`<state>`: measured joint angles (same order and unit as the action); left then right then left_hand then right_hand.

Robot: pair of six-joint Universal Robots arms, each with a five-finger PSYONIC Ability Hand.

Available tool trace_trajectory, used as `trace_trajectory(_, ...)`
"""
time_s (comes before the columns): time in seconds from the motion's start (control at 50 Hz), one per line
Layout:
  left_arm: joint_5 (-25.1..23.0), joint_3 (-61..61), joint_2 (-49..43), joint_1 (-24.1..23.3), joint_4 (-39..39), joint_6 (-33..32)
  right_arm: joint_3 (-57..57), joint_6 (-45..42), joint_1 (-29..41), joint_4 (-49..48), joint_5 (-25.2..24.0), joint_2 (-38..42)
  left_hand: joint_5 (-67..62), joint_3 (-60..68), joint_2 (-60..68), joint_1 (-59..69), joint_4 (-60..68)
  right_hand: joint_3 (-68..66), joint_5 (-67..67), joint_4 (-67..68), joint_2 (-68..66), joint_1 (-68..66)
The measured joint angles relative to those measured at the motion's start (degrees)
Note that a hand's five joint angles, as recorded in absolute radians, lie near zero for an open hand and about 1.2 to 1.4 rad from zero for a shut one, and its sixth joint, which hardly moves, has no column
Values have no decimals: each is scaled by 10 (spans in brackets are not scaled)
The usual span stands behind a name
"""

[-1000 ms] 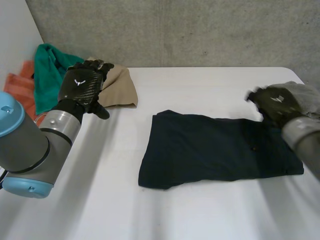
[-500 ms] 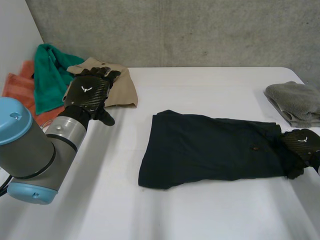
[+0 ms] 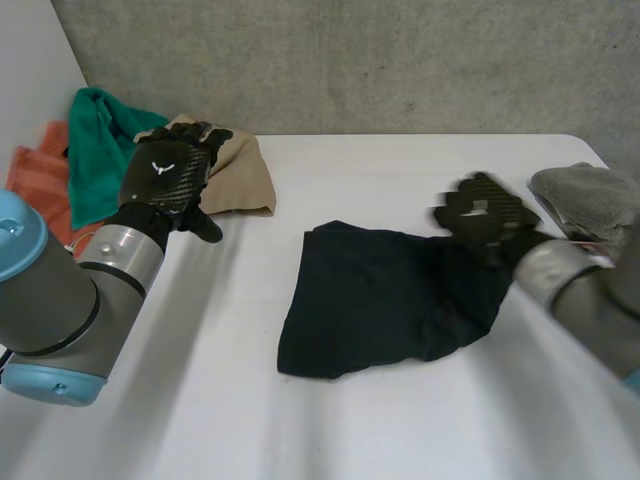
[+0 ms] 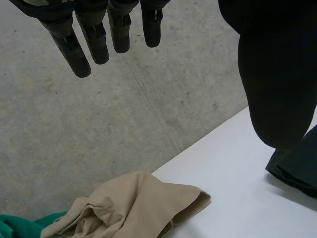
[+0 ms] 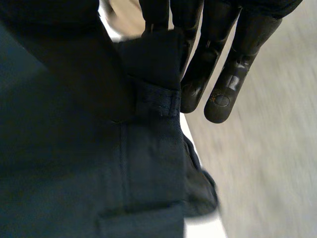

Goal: Fold the laundry.

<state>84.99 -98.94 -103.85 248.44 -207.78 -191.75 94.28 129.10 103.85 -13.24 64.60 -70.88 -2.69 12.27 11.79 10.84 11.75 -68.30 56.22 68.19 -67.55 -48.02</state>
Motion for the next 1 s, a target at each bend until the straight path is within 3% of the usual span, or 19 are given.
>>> trace_trajectory(0.06, 0, -5, 6, 5, 0, 0, -48, -64, 111, 21, -1, 40, 0, 0, 0, 0, 0, 0, 1, 0, 0, 0)
trace_trajectory(0.22, 0, -14, 14, 14, 0, 0, -115, -156, 242, 61, -15, 147, 0, 0, 0, 0, 0, 23, -17, -23, 22, 3)
trace_trajectory(0.24, 0, -14, 14, 16, 0, 0, -123, -159, 252, 63, -17, 160, 0, 0, 0, 0, 0, 182, -149, -172, 180, 57)
trace_trajectory(0.26, 0, -13, 14, 16, 0, 0, -127, -157, 257, 63, -18, 167, 0, 0, 0, 0, 0, 182, -149, -172, 180, 57)
trace_trajectory(0.28, 0, -12, 14, 17, -1, 0, -131, -151, 260, 62, -19, 171, 0, 0, 0, 0, 0, 321, -293, -319, 317, 158)
trace_trajectory(0.3, 0, -11, 14, 18, -1, 0, -134, -139, 263, 59, -20, 173, 0, 0, 0, 0, 0, 369, -339, -361, 364, 191)
trace_trajectory(0.36, 0, -1, 13, 19, -3, 0, -136, -64, 262, 38, -21, 161, 0, 0, 0, 0, 0, 429, -406, -425, 421, 241)
trace_trajectory(0.46, 2, 30, 11, 12, -4, 0, -124, 156, 246, -9, -7, 95, 0, 0, 0, 0, 0, 530, -504, -522, 518, 331)
trace_trajectory(0.54, 3, 81, -3, -9, 5, 8, -109, 392, 193, -16, 46, 19, 0, 0, 0, 0, 0, 551, -522, -535, 535, 345)
trace_trajectory(0.62, 2, 146, -47, -49, 35, 28, -107, 491, 139, 36, 108, -11, 0, 0, 0, 0, 0, 553, -521, -536, 535, 345)
trace_trajectory(0.66, 2, 158, -57, -57, 43, 31, -109, 499, 129, 51, 122, -12, 0, 0, 0, 0, 0, 555, -521, -539, 538, 345)
trace_trajectory(0.68, 1, 205, -98, -86, 75, 41, -113, 505, 111, 85, 150, -9, 0, 0, 0, 0, 0, 558, -521, -543, 542, 345)
trace_trajectory(0.78, 1, 316, -200, -145, 150, 51, -129, 484, 84, 139, 199, 23, 0, 0, 0, 0, 0, 558, -521, -543, 542, 345)
trace_trajectory(0.88, 7, 429, -304, -188, 222, 51, -143, 465, 73, 149, 210, 64, 0, 0, 0, 0, 0, 558, -521, -543, 542, 345)
trace_trajectory(1.0, 38, 498, -373, -202, 278, 32, -163, 458, 74, 150, 207, 106, 0, 0, 0, 0, 0, 558, -521, -543, 542, 345)
